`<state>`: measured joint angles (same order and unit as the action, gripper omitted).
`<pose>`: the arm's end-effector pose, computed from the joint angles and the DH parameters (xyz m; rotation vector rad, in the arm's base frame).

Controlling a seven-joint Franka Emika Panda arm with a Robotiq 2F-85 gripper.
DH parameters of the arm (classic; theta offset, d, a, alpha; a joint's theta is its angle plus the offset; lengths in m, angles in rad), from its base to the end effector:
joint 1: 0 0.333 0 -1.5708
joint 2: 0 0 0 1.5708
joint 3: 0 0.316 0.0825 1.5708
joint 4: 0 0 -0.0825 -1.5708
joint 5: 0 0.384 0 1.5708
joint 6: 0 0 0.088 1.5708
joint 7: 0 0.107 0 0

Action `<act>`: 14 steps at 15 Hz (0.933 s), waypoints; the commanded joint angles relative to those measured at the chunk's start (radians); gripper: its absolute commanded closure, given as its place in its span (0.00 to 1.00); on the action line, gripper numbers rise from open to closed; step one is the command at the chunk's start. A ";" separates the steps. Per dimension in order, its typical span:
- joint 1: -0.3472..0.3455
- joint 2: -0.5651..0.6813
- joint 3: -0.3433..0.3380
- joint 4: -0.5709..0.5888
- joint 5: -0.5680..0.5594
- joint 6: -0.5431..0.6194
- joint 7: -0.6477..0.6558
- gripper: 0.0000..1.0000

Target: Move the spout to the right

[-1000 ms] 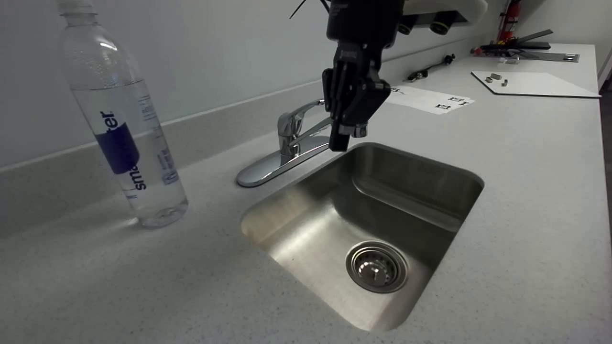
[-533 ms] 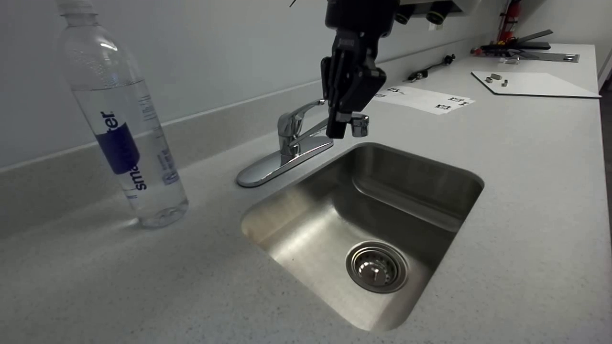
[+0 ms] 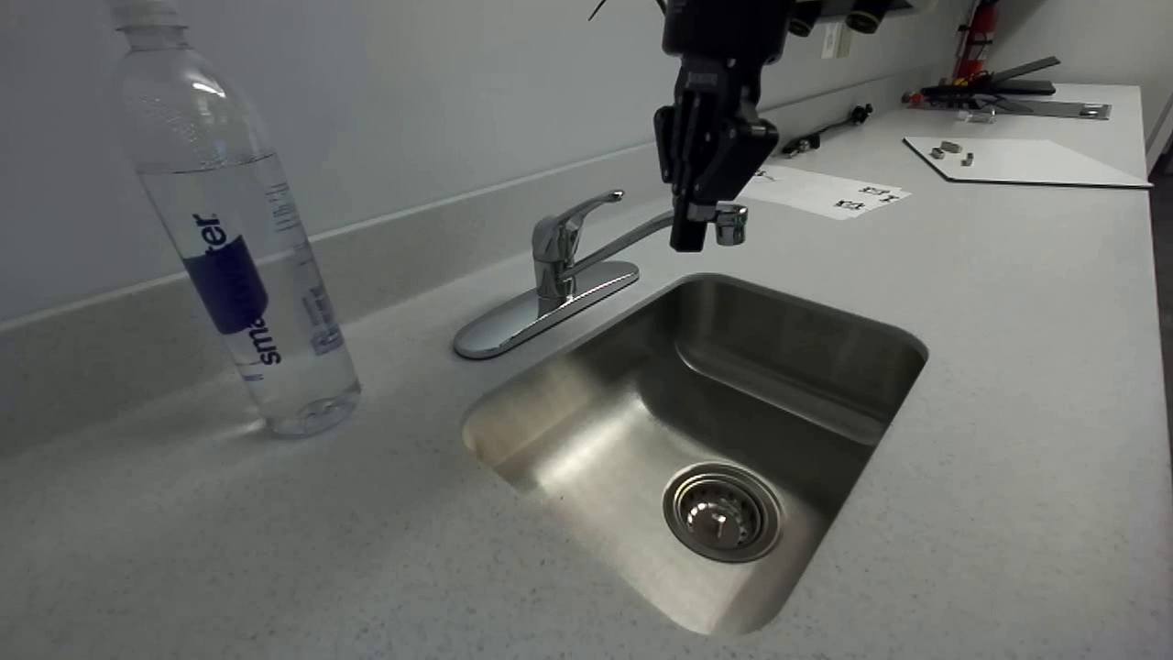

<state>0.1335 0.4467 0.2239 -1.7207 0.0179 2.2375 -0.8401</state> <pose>0.6328 0.2208 0.3409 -2.5499 -1.6739 -0.1594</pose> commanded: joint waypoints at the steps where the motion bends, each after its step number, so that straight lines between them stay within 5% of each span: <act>1: -0.016 -0.034 -0.031 -0.037 -0.071 -0.031 -0.007 1.00; 14: -0.006 -0.027 -0.076 -0.064 -0.241 0.035 0.050 1.00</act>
<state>0.1289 0.4334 0.1746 -1.7388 -0.1630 2.2440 -0.8167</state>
